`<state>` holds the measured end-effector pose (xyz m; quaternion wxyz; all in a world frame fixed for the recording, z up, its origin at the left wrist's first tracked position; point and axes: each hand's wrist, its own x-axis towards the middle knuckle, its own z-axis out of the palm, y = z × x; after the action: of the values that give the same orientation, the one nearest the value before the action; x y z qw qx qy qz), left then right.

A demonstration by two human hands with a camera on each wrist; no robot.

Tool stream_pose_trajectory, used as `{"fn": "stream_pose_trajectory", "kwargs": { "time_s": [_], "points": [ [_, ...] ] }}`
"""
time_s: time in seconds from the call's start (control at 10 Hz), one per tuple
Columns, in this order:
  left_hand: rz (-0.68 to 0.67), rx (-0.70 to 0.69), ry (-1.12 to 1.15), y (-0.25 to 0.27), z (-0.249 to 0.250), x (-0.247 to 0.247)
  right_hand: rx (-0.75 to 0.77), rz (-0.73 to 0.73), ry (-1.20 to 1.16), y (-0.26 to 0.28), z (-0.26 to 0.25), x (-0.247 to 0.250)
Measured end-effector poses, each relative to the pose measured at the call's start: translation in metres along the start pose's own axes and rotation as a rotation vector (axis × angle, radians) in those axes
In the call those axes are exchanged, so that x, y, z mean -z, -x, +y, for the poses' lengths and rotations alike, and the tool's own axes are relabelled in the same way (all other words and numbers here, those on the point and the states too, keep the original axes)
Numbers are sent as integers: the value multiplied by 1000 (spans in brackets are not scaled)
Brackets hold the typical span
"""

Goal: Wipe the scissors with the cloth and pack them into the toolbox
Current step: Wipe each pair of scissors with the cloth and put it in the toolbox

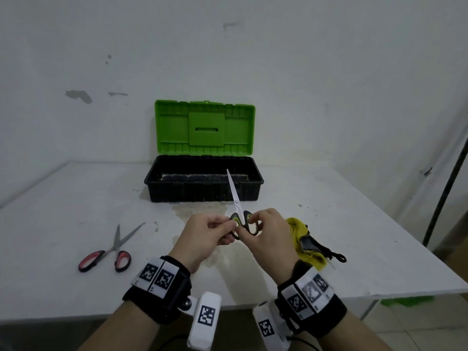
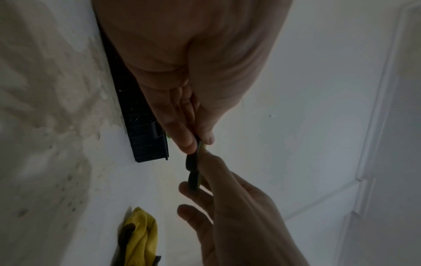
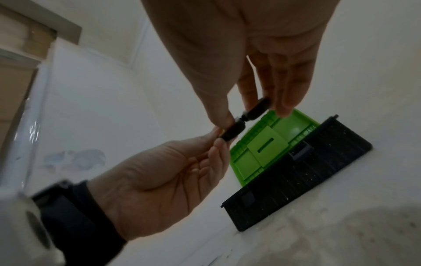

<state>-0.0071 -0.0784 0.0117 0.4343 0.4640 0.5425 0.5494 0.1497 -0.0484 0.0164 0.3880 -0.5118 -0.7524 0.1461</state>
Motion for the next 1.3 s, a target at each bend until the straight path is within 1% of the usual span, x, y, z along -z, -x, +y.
{"fn": "stream_pose_trajectory", "kwargs": {
  "time_s": [0.1, 0.2, 0.3, 0.4, 0.5, 0.6, 0.7, 0.8, 0.9, 1.1, 1.2, 1.3],
  "points": [
    [-17, -20, -39, -14, 7, 5, 7, -39, 79, -19, -8, -3],
    [-30, -71, -114, -32, 20, 15, 33, -40, 87, -42, -14, -10],
    [31, -124, -211, -62, 33, 37, 26, -44, 50, -73, -18, -16],
    [166, -170, -324, -102, 38, 79, -8, -77, 39, -109, -23, -17],
    [304, -169, -486, -142, 32, 133, -61, -120, 82, -150, -24, -27],
    [384, -59, -630, -174, 19, 176, -97, -196, 172, -196, -25, -49],
    [377, 91, -638, -197, -5, 205, -180, -298, 285, -233, -36, -75],
    [335, 147, -440, -210, -23, 215, -219, -406, 351, -255, -48, -107],
    [344, 157, -307, -216, -30, 217, -217, -533, 379, -266, -52, -142],
    [341, 162, -194, -218, -34, 220, -171, -645, 322, -271, -46, -175],
    [312, 149, -149, -215, -34, 219, -162, -691, 419, -270, -51, -186],
    [310, 150, -137, -215, -35, 220, -97, -749, 482, -268, -53, -192]
  ]
}}
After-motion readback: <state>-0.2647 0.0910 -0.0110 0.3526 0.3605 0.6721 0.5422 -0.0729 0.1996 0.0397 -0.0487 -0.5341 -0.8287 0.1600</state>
